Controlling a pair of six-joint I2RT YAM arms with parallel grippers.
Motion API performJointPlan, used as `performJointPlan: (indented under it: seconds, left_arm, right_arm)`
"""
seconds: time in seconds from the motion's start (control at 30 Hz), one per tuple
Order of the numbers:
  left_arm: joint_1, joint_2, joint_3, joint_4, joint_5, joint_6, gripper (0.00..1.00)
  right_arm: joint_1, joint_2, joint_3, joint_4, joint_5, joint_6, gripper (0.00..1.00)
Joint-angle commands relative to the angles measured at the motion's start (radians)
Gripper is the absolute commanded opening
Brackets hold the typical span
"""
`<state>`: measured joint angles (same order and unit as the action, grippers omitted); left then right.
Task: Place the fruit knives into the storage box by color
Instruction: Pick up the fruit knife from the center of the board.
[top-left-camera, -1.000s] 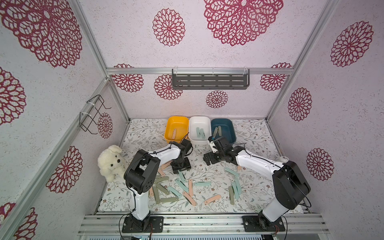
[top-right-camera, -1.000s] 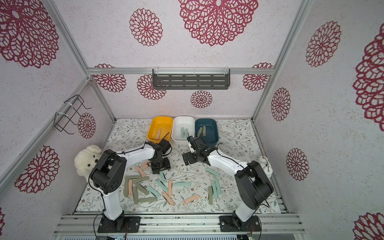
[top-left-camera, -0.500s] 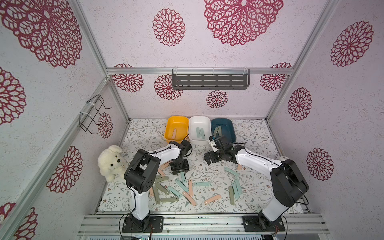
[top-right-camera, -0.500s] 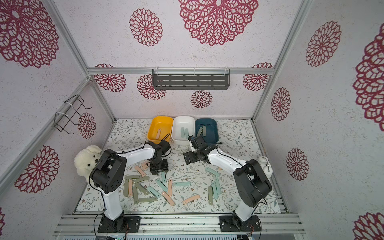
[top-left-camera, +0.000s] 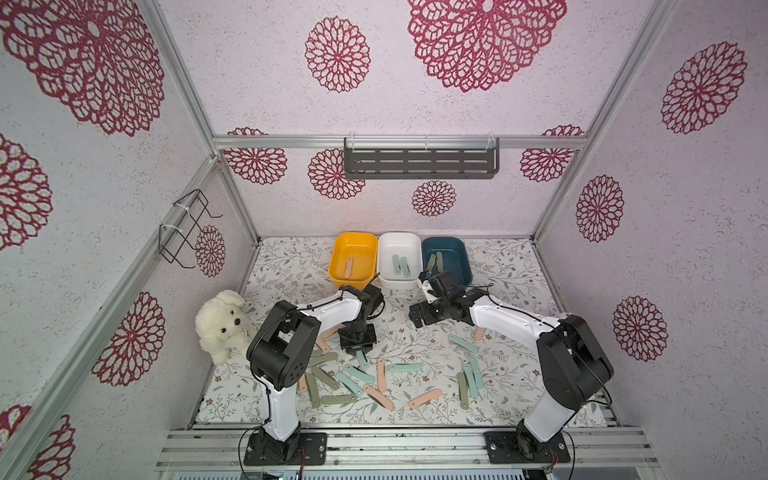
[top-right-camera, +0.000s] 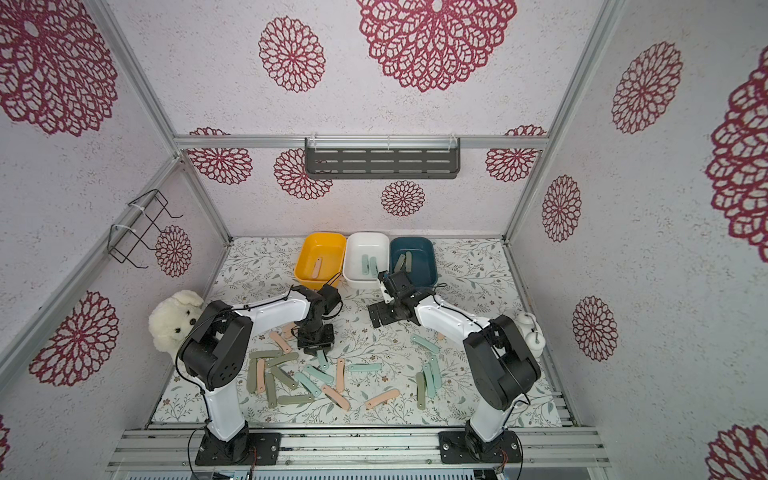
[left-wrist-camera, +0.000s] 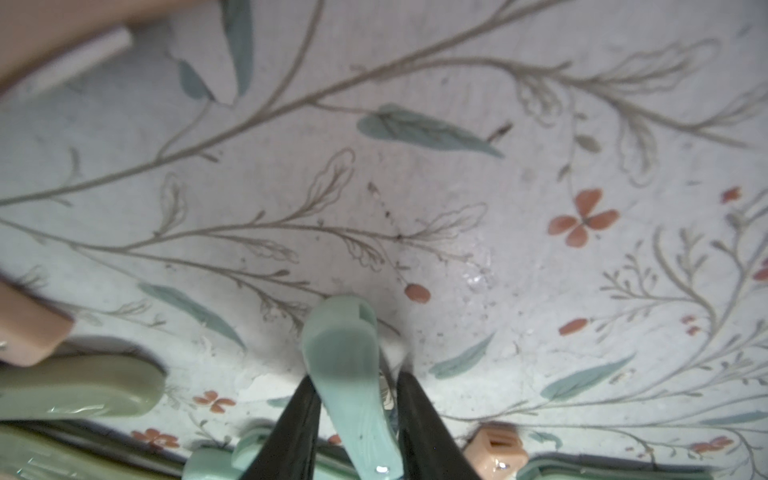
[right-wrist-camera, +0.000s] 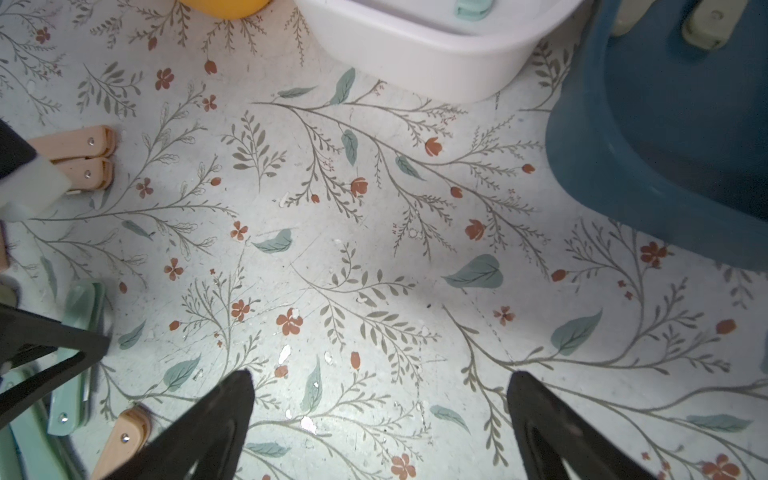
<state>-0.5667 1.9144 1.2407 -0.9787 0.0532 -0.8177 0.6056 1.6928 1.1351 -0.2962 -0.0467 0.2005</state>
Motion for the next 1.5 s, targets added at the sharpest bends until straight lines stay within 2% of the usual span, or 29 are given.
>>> performJointPlan:
  seconds: [0.0, 0.17, 0.3, 0.47, 0.67, 0.83, 1.17, 1.33, 1.47]
  left_arm:
    - [-0.007, 0.025, 0.045, 0.009, -0.015, 0.021, 0.33]
    - [-0.005, 0.073, 0.069, 0.027, -0.01, 0.032, 0.31]
    - [-0.003, 0.067, 0.052, 0.018, -0.013, 0.037, 0.37]
    - [-0.003, 0.02, 0.008, 0.017, -0.012, 0.035, 0.39]
    - [-0.004, 0.04, 0.013, 0.031, -0.015, 0.05, 0.25]
    - [0.001, 0.04, 0.038, 0.031, -0.023, 0.066, 0.2]
    - [0.045, 0.038, 0.148, 0.042, -0.031, 0.086, 0.15]
    - [0.068, 0.04, 0.273, 0.015, -0.057, 0.109, 0.13]
    - [0.086, 0.111, 0.411, -0.007, -0.097, 0.135, 0.12]
  right_arm:
    - [-0.007, -0.003, 0.041, 0.002, -0.025, -0.006, 0.99]
    - [-0.009, 0.018, 0.058, -0.006, -0.035, -0.003, 0.99]
    - [-0.008, 0.019, 0.058, -0.004, -0.036, -0.002, 0.99]
    - [-0.008, 0.018, 0.061, -0.008, -0.036, 0.0, 0.99]
    - [-0.015, 0.02, 0.059, -0.004, -0.047, 0.0, 0.99]
    - [-0.017, 0.016, 0.061, -0.015, -0.038, -0.003, 0.99]
    - [-0.042, -0.021, 0.06, 0.023, 0.01, 0.043, 0.99]
    - [-0.067, -0.046, 0.051, 0.063, 0.03, 0.069, 0.99]
    - [-0.084, -0.07, 0.024, 0.1, 0.046, 0.084, 0.99]
